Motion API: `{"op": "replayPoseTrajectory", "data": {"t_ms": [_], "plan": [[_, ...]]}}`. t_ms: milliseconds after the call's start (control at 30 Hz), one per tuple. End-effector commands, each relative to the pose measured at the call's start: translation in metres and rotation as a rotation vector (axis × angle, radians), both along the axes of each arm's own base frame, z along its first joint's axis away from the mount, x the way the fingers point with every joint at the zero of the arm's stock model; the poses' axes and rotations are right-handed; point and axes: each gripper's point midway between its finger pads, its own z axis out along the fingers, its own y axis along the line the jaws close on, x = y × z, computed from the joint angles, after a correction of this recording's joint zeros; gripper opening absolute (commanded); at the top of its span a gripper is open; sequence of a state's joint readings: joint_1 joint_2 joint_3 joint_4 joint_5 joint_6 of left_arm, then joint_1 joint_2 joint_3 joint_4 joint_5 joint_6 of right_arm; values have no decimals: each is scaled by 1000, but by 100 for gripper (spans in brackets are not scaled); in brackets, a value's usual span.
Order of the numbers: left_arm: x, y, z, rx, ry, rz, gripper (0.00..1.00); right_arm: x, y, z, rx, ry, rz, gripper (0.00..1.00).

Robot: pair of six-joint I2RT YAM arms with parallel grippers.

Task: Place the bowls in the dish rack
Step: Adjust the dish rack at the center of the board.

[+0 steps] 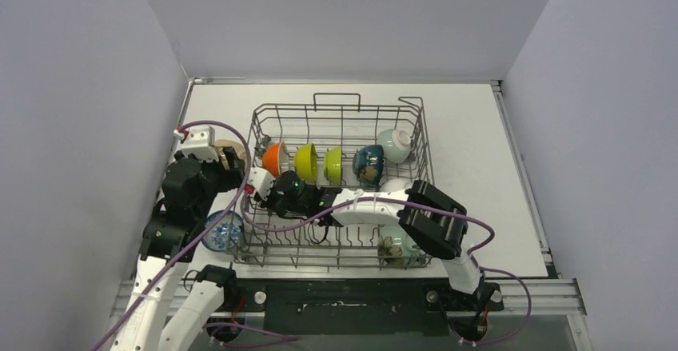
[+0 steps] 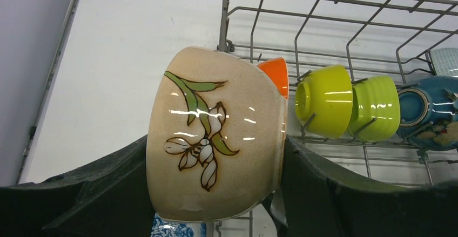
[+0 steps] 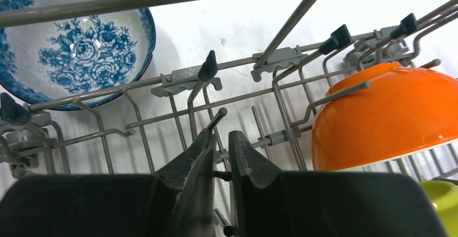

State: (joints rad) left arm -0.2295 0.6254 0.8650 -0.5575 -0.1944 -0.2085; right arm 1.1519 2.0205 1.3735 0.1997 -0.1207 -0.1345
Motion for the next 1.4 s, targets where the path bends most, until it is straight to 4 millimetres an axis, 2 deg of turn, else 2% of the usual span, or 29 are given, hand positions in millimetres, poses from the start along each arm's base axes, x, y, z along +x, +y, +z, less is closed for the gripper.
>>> {"op": "replayPoseTrajectory", "data": {"t_ms": [0, 200, 467, 567, 667, 733, 867, 933, 1033, 1133, 1200, 1367], "plan": [[7, -2, 55, -69, -171, 10, 0, -22, -5, 8, -86, -190, -50, 5], [8, -4, 47, -77, -148, 6, 0, -32, -9, 4, -158, -325, -89, 5], [11, -5, 38, -75, -115, 4, 0, -34, -17, 0, -217, -455, -154, 5], [11, -6, 39, -77, -120, 1, 0, -38, -12, 5, -181, -419, -137, 5], [10, -8, 46, -78, -143, -15, 0, -41, -2, 13, -129, -311, -103, 7], [10, -11, 53, -78, -167, -35, 0, -36, 3, 22, -71, -199, -76, 23], [8, -18, 70, -83, -230, -90, 0, -33, 7, 45, 50, -14, -15, 67], [7, -22, 77, -89, -256, -115, 0, -29, 4, 60, 97, 32, -9, 80], [8, -29, 84, -100, -278, -150, 0, -25, -4, 80, 154, 73, -7, 94], [7, -35, 91, -114, -298, -182, 0, -24, -15, 101, 212, 104, -11, 100], [7, -38, 95, -125, -313, -195, 0, -23, -24, 117, 250, 124, -12, 95], [6, -50, 101, -147, -330, -258, 0, -12, -51, 137, 310, 181, -33, 92]]}}
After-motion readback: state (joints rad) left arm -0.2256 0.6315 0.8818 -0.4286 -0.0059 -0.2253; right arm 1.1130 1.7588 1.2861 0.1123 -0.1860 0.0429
